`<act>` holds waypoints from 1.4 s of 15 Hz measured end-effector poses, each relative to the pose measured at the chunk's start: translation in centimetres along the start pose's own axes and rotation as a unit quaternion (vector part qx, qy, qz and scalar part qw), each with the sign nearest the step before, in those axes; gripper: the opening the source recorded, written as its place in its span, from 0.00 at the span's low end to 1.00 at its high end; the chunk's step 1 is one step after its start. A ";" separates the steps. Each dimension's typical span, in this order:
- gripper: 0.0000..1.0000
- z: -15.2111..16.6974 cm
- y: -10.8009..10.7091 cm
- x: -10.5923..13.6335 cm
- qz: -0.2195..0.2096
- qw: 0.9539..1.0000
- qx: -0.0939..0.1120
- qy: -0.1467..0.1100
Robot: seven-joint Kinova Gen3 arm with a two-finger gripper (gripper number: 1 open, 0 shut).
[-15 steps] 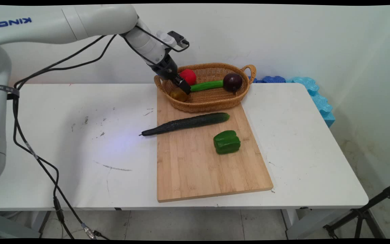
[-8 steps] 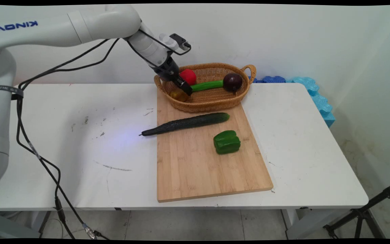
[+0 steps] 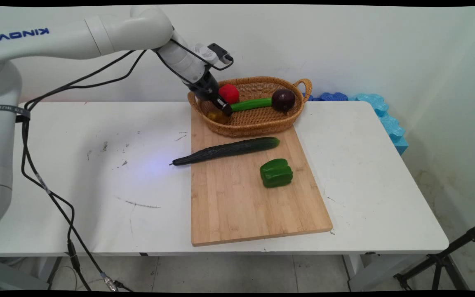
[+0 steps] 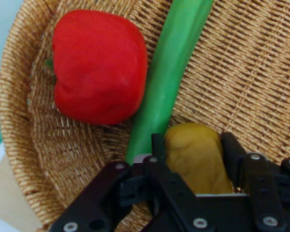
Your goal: Place the picked object on the cutting board
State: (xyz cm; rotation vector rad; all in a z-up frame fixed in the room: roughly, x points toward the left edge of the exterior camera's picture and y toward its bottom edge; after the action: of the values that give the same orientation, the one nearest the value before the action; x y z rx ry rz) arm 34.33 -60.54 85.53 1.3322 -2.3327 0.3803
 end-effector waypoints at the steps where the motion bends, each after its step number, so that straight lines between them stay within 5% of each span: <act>1: 0.00 0.0 0.0 0.0 0.001 1.000 0.000 0.000; 10: 0.00 -1.4 0.4 1.4 0.007 1.000 0.000 0.015; 17: 0.00 -9.0 1.6 4.9 -0.004 0.999 -0.012 0.047; 21: 0.00 -13.1 2.2 4.5 -0.013 0.998 -0.037 0.052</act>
State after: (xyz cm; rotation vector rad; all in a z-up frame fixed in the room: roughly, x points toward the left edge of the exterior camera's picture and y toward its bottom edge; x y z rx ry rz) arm 33.35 -57.16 99.11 1.2760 -2.2206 0.3446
